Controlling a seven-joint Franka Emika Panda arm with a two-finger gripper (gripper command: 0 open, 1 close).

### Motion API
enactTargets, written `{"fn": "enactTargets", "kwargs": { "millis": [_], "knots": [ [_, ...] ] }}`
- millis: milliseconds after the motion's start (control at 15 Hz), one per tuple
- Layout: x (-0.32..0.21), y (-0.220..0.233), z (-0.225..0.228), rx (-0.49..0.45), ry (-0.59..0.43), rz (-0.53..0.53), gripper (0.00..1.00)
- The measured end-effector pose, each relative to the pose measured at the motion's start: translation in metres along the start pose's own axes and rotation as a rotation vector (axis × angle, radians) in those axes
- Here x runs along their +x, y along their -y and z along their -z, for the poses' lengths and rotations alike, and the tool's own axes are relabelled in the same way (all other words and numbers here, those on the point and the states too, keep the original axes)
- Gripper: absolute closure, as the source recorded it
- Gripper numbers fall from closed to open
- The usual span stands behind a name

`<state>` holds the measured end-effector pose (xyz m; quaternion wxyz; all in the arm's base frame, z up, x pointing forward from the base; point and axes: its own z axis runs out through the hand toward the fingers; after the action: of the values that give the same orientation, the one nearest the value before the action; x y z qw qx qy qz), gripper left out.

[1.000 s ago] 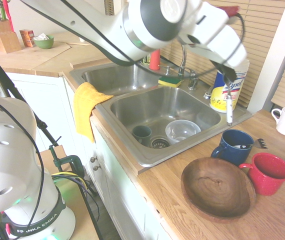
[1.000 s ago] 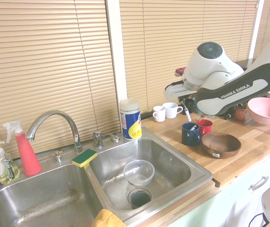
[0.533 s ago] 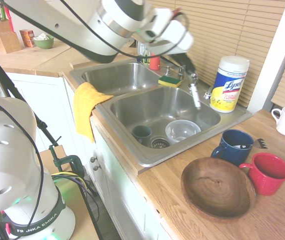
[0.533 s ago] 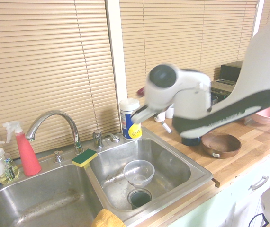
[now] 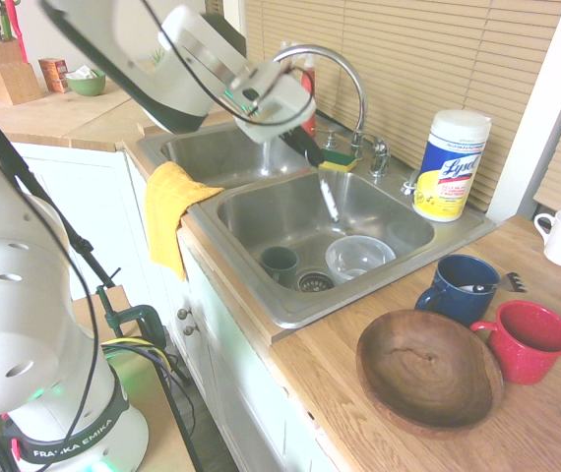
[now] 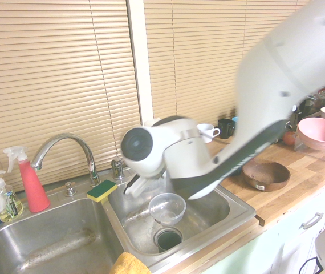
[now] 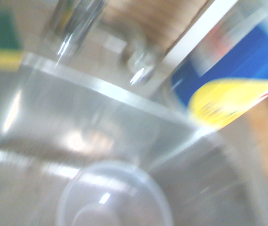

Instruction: Put the spoon into the sink

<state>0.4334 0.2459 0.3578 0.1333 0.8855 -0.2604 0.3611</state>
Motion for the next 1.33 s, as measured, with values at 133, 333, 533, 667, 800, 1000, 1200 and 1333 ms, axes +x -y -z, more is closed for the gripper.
{"fn": "enactTargets", "kwargs": {
  "millis": [133, 333, 533, 667, 800, 1000, 1200, 1333],
  "knots": [
    [-0.014, 0.012, -0.036, -0.048, 0.078, 0.045, 1.0],
    [-0.037, 0.022, -0.082, -0.115, 0.267, 0.127, 1.0],
    [-0.04, 0.024, -0.1, -0.159, 0.352, 0.171, 1.0],
    [-0.035, 0.028, -0.098, -0.16, 0.369, 0.166, 0.0],
    [-0.028, 0.028, -0.1, -0.173, 0.381, 0.162, 0.0],
    [-0.018, 0.024, -0.107, -0.184, 0.391, 0.148, 0.0],
    [-0.016, 0.025, -0.107, -0.188, 0.398, 0.14, 0.0],
    [-0.014, 0.025, -0.106, -0.187, 0.4, 0.137, 0.0]
  ]
}}
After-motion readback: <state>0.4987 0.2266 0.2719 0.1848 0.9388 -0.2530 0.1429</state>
